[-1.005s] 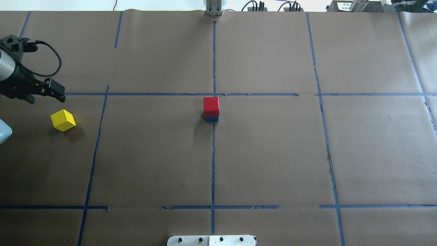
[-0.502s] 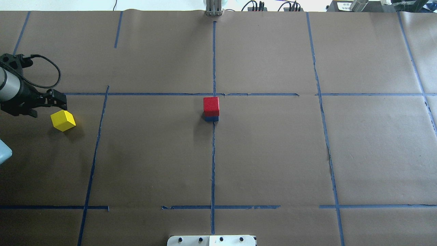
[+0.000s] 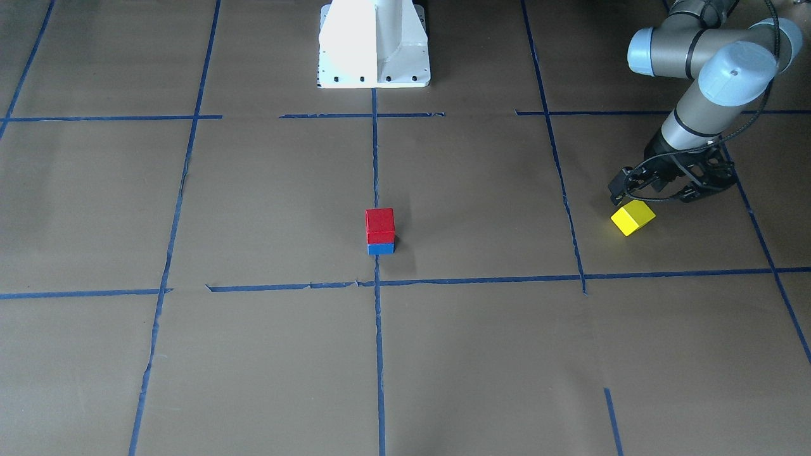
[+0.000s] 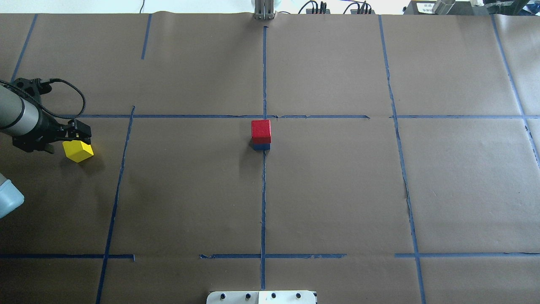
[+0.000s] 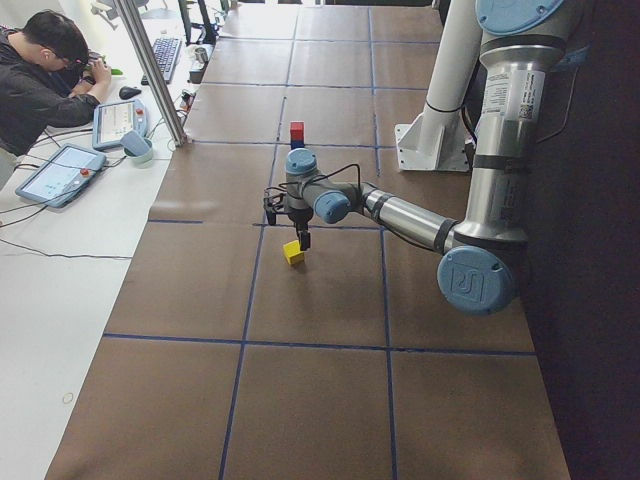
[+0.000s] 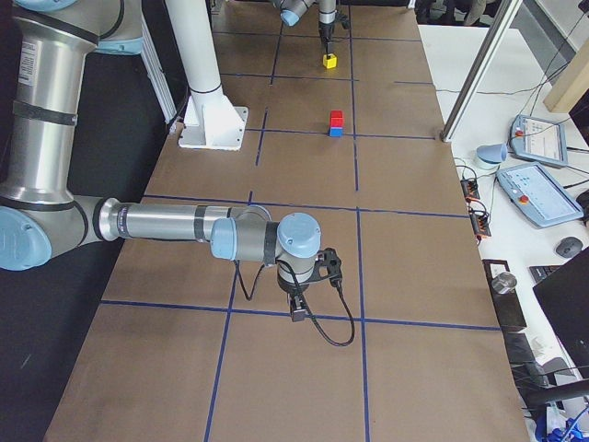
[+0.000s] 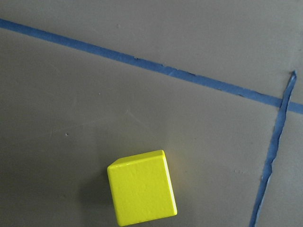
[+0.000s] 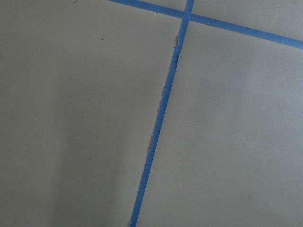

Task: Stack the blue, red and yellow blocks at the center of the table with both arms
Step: 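Lower the left gripper onto the yellow cube and close on it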

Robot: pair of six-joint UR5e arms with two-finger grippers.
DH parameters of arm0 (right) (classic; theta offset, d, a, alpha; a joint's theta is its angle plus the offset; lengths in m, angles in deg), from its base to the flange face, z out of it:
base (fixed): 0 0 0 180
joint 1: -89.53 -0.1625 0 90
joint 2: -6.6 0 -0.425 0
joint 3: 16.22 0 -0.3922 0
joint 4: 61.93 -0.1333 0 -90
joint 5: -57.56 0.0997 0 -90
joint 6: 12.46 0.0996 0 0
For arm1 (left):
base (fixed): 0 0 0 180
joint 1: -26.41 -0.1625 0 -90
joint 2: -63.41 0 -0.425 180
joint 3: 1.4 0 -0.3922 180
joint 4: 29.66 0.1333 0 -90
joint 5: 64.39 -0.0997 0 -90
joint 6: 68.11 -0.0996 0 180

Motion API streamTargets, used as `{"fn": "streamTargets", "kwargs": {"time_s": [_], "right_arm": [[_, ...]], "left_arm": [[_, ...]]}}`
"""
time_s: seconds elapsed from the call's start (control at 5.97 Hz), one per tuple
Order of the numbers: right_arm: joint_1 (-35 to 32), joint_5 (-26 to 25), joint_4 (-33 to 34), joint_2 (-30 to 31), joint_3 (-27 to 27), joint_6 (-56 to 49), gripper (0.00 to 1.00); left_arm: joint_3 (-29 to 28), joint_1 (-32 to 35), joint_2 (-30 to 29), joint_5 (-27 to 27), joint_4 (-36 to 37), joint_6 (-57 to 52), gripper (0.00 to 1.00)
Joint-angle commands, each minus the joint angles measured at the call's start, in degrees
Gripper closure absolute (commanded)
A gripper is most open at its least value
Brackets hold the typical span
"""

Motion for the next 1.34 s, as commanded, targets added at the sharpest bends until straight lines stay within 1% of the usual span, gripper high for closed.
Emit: {"fn": "streamTargets", "kwargs": {"time_s": [0.0,0.5,0.67,0.84,1.0,1.17], "right_arm": [[0.0,0.0,0.0,0.0,-0.1,0.0,0.0],[0.0,0.0,-0.1,0.0,-0.1,0.0,0.0],[0.0,0.0,0.0,0.0,-0.1,0.0,0.0],[0.0,0.0,-0.1,0.0,-0.1,0.0,0.0],[0.0,0.0,0.0,0.0,-0.1,0.0,0.0],[0.0,-0.1,0.0,0.0,-0.1,0.0,0.0]], "left_arm": [[-5.1,-0.3,-0.2,-0.1,-5.8,-0.2,0.0],[-6.2,-0.8,-0.1,-0.2,-6.2,-0.3,0.0],[-6.6,-1.0,-0.2,-1.8,-6.3,-0.3,0.09],[-6.8,-1.1,-0.3,-2.2,-6.4,-0.3,0.26],[-6.8,-1.4,-0.4,-2.2,-6.4,-0.4,0.55],[-6.8,-1.4,-0.5,-2.2,-6.4,-0.5,0.64]]}}
